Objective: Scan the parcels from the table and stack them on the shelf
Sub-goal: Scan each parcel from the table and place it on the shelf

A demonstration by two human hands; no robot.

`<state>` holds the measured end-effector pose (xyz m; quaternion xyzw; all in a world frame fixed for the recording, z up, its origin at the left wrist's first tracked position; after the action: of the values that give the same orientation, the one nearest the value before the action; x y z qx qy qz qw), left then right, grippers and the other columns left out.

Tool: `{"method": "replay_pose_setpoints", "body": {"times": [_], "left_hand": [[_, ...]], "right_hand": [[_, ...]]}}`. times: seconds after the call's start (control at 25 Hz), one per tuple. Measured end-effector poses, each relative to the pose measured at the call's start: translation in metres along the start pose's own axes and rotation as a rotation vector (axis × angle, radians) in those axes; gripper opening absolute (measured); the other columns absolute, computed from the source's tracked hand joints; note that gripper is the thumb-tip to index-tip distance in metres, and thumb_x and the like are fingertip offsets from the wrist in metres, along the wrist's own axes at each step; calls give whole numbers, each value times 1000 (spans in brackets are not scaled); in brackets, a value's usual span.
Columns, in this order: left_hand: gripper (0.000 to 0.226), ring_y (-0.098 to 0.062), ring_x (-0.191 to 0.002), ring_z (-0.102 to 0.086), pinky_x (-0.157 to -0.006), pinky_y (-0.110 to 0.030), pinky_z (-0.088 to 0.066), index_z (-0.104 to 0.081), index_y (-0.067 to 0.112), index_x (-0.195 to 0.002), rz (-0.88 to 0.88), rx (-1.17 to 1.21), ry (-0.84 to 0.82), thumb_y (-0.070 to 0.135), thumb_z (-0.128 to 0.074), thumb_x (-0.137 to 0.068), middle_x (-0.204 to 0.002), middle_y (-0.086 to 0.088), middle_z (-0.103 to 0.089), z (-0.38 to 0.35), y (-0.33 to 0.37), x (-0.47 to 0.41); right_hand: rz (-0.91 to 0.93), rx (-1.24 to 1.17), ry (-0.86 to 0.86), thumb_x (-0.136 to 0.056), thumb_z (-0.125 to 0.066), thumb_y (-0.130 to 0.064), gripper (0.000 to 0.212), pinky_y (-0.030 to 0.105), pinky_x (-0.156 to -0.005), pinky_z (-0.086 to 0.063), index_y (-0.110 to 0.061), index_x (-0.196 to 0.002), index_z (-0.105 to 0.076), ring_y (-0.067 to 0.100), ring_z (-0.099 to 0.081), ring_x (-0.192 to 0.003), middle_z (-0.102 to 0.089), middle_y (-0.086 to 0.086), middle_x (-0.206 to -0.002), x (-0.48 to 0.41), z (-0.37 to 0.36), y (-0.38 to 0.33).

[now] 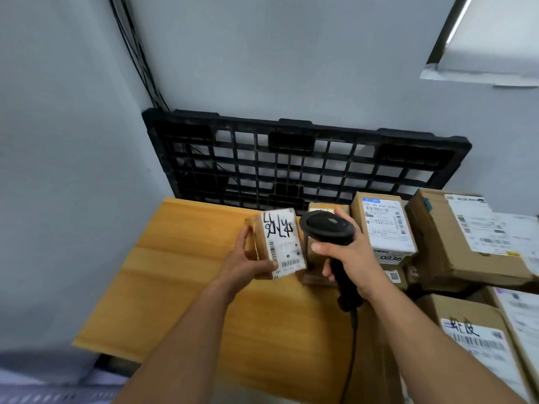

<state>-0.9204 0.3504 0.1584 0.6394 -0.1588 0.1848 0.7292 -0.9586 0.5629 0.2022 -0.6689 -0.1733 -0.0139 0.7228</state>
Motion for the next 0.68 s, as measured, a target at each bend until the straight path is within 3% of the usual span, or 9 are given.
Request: {"method": "replay_pose_setpoints", "body": {"times": [0.12, 0.28, 0.48, 0.6, 0.68], "left_hand": [[111, -26, -108, -59, -82, -42, -57, -13, 45, -149, -120, 0, 129, 12, -84, -70, -120, -10, -57, 25, 20, 15], [117, -25, -114, -56, -82, -35, -50, -13, 43, -151, -258, 1, 231, 24, -86, -61, -123, -7, -54, 46, 53, 37], [114, -22, -118, -54, -94, -40, -48, -12, 44, -151, -382, -62, 301, 22, -86, -66, -130, -6, -51, 51, 87, 67], [112, -19, -118, -53, -92, -35, -46, -11, 43, -151, -421, -89, 321, 22, -85, -69, -130, -5, -52, 45, 96, 87], [112, -18, -117, -52, -90, -33, -45, -12, 43, -151, -433, -94, 328, 24, -85, -68, -129, -4, -52, 41, 98, 101]], "right_hand": [[78, -38, -70, -68, -84, -8, 105, 31, -43, -49, -44, -149, -28, 24, -59, -48, -70, 14, -102, 29, -3, -22], [198, -102, -225, -54, -84, -26, 104, 32, -45, -48, -56, -137, -29, 25, -57, -48, -71, 19, -98, 74, -13, -59], [293, -92, -340, -55, -90, -30, 115, 32, -46, -49, -48, -146, -22, 26, -57, -49, -68, 26, -97, 116, -15, -82], [321, -90, -332, -58, -86, -24, 110, 32, -46, -49, -47, -146, -24, 25, -57, -48, -70, 24, -91, 135, -7, -89], [342, -68, -333, -62, -84, -19, 105, 32, -46, -50, -44, -146, -26, 25, -57, -47, -73, 14, -84, 148, -2, -88]]}}
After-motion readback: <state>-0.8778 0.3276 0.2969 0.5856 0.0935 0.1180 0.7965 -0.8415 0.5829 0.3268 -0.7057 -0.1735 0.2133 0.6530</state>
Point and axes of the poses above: each hand's wrist, its own x-axis away from the middle knuckle, its own z-axis out of the back of the hand, y = z × x, the point moved 7 cm from there along -x, towards the middle knuckle
